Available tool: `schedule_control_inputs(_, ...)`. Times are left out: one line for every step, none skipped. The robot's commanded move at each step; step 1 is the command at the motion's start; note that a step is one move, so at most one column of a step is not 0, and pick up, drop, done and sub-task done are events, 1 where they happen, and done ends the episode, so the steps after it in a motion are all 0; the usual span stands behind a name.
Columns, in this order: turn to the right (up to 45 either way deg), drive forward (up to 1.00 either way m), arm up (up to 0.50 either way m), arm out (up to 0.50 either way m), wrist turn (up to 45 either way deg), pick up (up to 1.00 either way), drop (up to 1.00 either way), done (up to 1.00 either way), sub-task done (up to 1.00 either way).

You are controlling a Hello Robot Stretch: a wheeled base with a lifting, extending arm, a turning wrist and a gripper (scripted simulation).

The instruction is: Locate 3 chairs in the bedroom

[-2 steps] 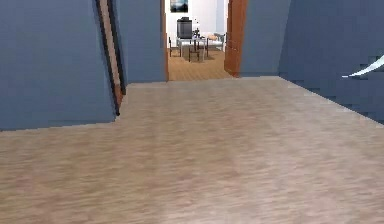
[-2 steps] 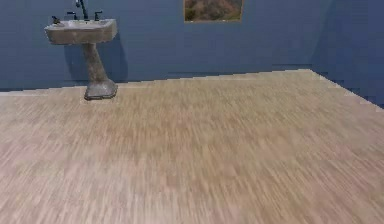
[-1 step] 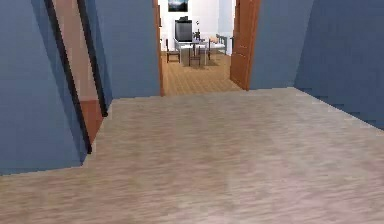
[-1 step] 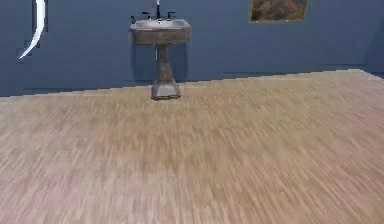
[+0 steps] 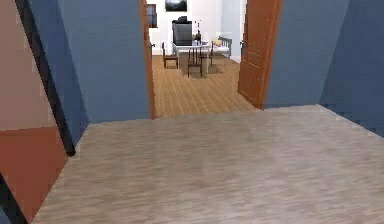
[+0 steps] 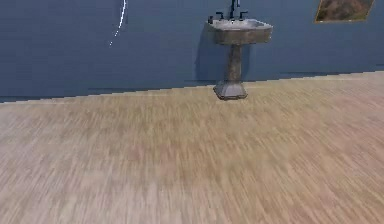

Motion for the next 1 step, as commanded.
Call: schedule_control_inputs(0.0, 1.0, 0.0, 0.0, 0.0, 0.0, 0.0, 0.0, 0.0)
